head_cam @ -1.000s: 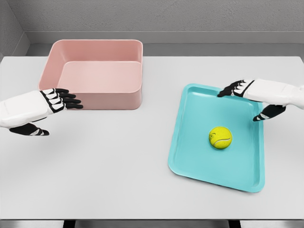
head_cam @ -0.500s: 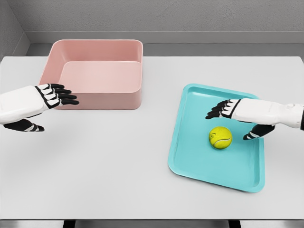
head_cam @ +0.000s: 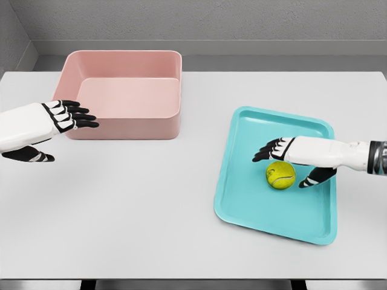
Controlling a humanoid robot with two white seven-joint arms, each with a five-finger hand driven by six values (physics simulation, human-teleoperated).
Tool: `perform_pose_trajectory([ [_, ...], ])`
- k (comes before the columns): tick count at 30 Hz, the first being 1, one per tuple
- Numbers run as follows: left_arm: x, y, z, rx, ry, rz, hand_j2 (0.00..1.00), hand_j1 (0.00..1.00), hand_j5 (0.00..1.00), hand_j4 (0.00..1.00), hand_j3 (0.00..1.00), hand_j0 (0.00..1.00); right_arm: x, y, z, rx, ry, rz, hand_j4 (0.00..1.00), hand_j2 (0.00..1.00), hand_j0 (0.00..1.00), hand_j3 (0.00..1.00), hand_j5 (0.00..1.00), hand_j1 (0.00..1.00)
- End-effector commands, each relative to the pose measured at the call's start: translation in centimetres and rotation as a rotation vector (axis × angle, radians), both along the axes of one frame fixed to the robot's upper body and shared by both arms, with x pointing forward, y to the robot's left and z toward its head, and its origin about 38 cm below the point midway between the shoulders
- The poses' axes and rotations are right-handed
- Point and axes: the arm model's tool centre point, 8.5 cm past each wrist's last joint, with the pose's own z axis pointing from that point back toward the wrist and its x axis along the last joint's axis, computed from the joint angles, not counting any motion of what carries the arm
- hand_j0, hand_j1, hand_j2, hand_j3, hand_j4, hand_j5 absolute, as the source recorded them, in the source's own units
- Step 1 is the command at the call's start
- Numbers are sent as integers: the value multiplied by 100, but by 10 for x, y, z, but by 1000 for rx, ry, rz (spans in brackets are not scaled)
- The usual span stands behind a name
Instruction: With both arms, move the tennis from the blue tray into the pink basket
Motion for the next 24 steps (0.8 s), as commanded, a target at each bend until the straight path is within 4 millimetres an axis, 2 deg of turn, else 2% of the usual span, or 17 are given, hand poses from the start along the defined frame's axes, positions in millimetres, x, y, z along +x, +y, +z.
perform_pose_trajectory([
  [1,0,0,1,-4,1,2,100,100,100,100,100,100,0,-2,-4,0,15,-8,100,100,100,100,100,100],
  [4,0,0,1,-6,1,2,100,100,100,100,100,100,-1,4,-12,2,32,3,100,100,100,100,100,100],
  [9,1,0,3,-7,-4,1,100,100,100,100,100,100,-1,6,-14,5,36,5,100,100,100,100,100,100],
  [19,1,0,3,-7,-5,1,100,100,100,100,100,100,4,4,-26,4,59,-18,100,100,100,100,100,100],
  [24,1,0,3,-7,-5,1,100,100,100,100,100,100,6,3,-26,2,58,-22,97,97,97,97,97,97],
])
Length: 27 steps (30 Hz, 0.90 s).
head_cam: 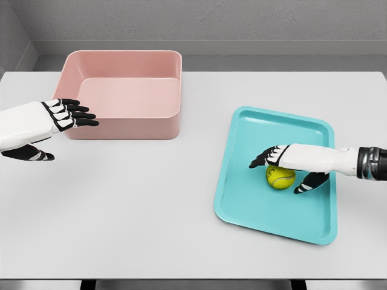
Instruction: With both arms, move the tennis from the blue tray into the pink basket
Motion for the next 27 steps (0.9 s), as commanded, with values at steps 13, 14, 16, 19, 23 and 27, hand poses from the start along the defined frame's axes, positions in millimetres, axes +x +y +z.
perform_pose_trajectory([
  [13,0,0,1,-5,1,2,100,100,100,100,100,100,1,0,-3,0,10,-5,82,82,82,82,82,82],
  [14,0,1,1,-4,3,2,100,100,100,100,100,100,1,0,-3,-1,11,-6,81,81,81,81,81,81],
  [16,0,0,0,-4,2,2,100,100,100,100,100,100,0,0,-5,-9,12,-3,78,78,78,78,78,78],
  [19,0,0,0,-5,3,2,100,100,100,100,100,100,0,0,-7,-12,15,0,75,75,75,75,75,75],
  [23,0,0,0,-7,3,1,100,100,100,100,100,100,1,-2,-9,-15,18,-10,67,67,67,67,67,67],
  [27,0,1,0,-2,4,2,100,100,100,100,100,100,2,-5,-9,-18,19,-19,61,61,61,61,61,61],
])
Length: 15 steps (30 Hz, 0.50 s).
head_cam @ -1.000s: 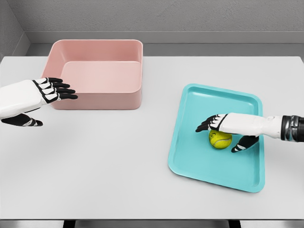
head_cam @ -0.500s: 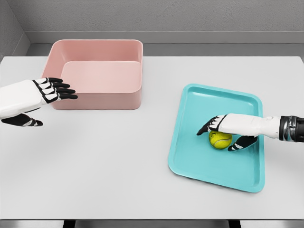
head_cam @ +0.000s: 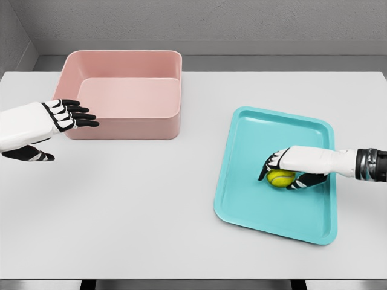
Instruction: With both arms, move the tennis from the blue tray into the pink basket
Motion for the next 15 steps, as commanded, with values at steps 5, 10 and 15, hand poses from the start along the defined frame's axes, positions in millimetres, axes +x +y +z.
perform_pose_trajectory([
  [5,0,0,1,-4,1,2,100,100,100,100,100,100,6,-2,7,-6,-21,-5,59,59,59,59,59,59],
  [10,0,0,1,-4,1,2,100,100,100,100,100,100,3,8,15,6,-38,29,58,58,58,58,58,58],
  [15,0,0,1,-4,1,2,100,100,100,100,100,100,1,20,26,12,-60,71,58,58,58,58,58,58],
])
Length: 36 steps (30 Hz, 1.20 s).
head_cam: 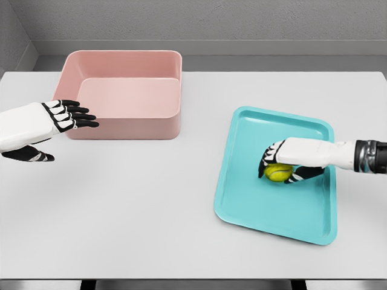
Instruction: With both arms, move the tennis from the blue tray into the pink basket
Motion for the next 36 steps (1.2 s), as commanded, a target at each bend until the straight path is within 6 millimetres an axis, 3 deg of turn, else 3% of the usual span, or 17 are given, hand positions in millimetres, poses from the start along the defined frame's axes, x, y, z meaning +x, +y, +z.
perform_pose_trajectory([
  [1,0,0,1,-5,1,2,100,100,100,100,100,100,-3,6,4,11,-5,19,58,58,58,58,58,58],
  [15,-1,1,-1,-2,5,2,100,100,100,100,100,100,-3,37,32,50,-76,111,57,57,57,57,57,57],
  [21,-1,4,0,13,7,7,100,100,100,100,100,100,1,64,37,84,-91,163,57,57,57,57,57,57],
  [29,-1,3,0,8,0,5,100,100,100,100,100,100,3,113,41,128,-99,270,58,58,58,58,58,58],
  [36,1,-1,5,-20,-22,-2,100,100,100,100,100,100,4,139,46,142,-106,327,58,58,58,58,58,58],
])
